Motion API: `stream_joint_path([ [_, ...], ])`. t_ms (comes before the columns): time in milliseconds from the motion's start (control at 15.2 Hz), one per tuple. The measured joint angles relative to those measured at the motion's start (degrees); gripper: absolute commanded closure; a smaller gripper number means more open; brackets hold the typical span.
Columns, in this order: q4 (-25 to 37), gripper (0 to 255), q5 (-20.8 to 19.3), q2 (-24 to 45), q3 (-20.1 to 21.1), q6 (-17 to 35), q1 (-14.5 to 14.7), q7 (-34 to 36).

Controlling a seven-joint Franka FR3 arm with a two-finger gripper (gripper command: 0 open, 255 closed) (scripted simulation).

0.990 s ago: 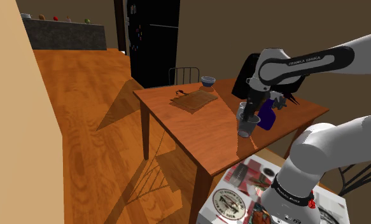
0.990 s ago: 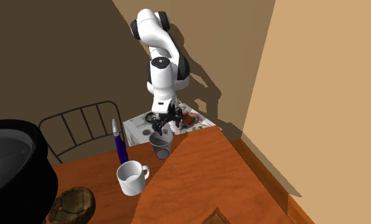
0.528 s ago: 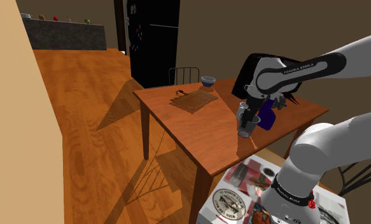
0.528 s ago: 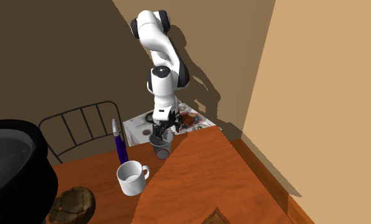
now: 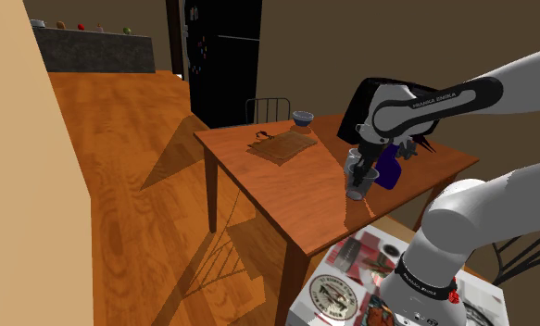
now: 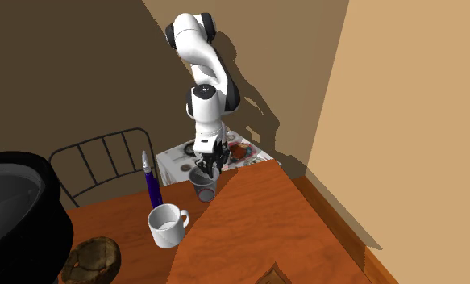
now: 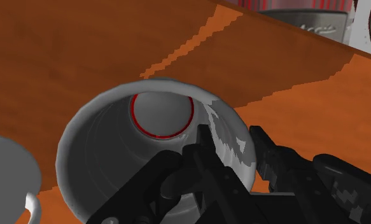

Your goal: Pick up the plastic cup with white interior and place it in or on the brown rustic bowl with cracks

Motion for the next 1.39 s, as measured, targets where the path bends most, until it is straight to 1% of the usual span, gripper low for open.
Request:
stream_joint_path([
  [594, 0.3, 255, 0.1, -0.3, 0.1, -0.5, 0.0, 0.0],
  [1386, 6.6, 255, 1.9, -5.0, 2.7, -11.5, 0.3, 0.2],
])
